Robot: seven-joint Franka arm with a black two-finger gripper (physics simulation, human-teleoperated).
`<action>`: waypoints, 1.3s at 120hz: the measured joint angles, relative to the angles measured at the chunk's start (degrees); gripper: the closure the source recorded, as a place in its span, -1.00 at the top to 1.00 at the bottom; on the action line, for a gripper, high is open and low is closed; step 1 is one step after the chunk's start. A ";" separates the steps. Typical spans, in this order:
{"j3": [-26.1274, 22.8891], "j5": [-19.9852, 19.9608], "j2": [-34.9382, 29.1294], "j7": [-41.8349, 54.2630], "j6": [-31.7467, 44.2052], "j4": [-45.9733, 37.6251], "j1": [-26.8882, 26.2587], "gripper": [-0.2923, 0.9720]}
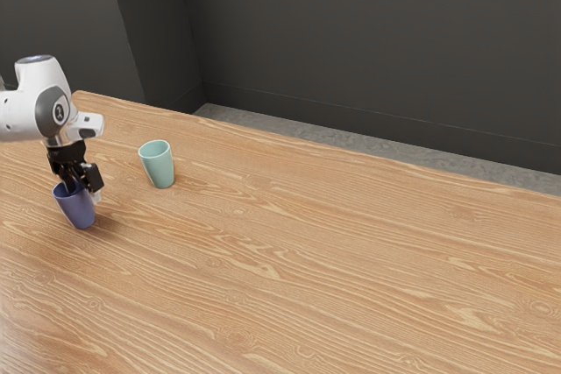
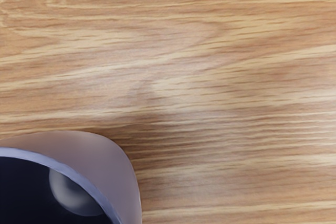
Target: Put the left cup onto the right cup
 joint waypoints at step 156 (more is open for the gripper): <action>0.16 -0.07 0.79 0.30 1.42 0.07 0.26 -0.14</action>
